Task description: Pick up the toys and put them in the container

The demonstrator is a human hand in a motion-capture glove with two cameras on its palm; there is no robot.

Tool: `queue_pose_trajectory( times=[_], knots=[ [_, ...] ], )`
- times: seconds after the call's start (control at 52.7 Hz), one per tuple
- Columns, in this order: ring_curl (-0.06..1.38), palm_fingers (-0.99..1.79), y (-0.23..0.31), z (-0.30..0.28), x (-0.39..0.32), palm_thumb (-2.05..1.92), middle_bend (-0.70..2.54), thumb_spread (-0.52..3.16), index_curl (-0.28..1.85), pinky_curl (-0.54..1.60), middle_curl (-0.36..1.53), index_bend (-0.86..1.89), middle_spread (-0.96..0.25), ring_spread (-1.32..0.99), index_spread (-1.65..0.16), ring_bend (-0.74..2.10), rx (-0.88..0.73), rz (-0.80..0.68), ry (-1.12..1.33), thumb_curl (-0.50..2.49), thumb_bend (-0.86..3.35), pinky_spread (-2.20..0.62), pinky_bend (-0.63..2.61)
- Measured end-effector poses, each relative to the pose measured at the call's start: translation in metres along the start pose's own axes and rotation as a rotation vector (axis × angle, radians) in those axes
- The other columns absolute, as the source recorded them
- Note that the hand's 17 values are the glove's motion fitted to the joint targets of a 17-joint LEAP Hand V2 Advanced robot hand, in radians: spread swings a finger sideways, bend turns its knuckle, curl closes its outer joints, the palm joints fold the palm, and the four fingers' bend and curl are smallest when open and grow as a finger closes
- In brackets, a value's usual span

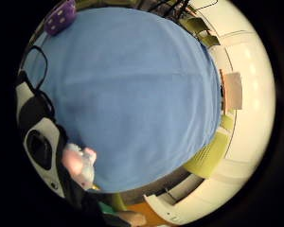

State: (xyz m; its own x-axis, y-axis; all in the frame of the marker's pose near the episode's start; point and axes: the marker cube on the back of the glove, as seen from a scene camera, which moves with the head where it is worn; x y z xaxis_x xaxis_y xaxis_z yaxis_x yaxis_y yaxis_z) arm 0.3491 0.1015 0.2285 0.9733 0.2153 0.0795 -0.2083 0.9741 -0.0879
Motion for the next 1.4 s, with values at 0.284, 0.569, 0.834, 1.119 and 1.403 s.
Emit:
queue_pose_trajectory(
  times=[0.284, 0.569, 0.834, 1.119, 1.403],
  knots=[
    [0.50, 1.30, 0.003, -0.100, -0.059, 0.49, 0.82, 0.92, 0.77, 0.38, 0.66, 0.28, -0.40, -0.39, -0.39, 1.17, 0.089, -0.067, 0.024, 0.60, 0.11, -0.47, 0.84],
    [0.51, 1.25, -0.007, -0.183, -0.148, 0.50, 0.90, 1.04, 0.86, 0.40, 0.72, 0.37, -0.36, -0.37, -0.36, 1.23, 0.181, -0.151, 0.073, 0.64, 0.07, -0.48, 0.86],
    [0.50, 1.25, -0.015, -0.227, -0.265, 0.45, 0.94, 1.21, 0.91, 0.40, 0.74, 0.40, -0.34, -0.35, -0.34, 1.26, 0.226, -0.286, 0.044, 0.63, 0.03, -0.47, 0.86],
    [0.50, 1.27, 0.000, -0.241, -0.450, 0.34, 0.98, 1.50, 0.94, 0.40, 0.75, 0.48, -0.32, -0.34, -0.33, 1.28, 0.242, -0.507, 0.021, 0.51, 0.01, -0.48, 0.84],
    [0.49, 1.26, 0.022, -0.224, -0.605, 0.28, 1.00, 1.61, 0.95, 0.41, 0.75, 0.53, -0.32, -0.34, -0.32, 1.30, 0.208, -0.713, -0.012, 0.41, 0.04, -0.48, 0.85]
  ],
)
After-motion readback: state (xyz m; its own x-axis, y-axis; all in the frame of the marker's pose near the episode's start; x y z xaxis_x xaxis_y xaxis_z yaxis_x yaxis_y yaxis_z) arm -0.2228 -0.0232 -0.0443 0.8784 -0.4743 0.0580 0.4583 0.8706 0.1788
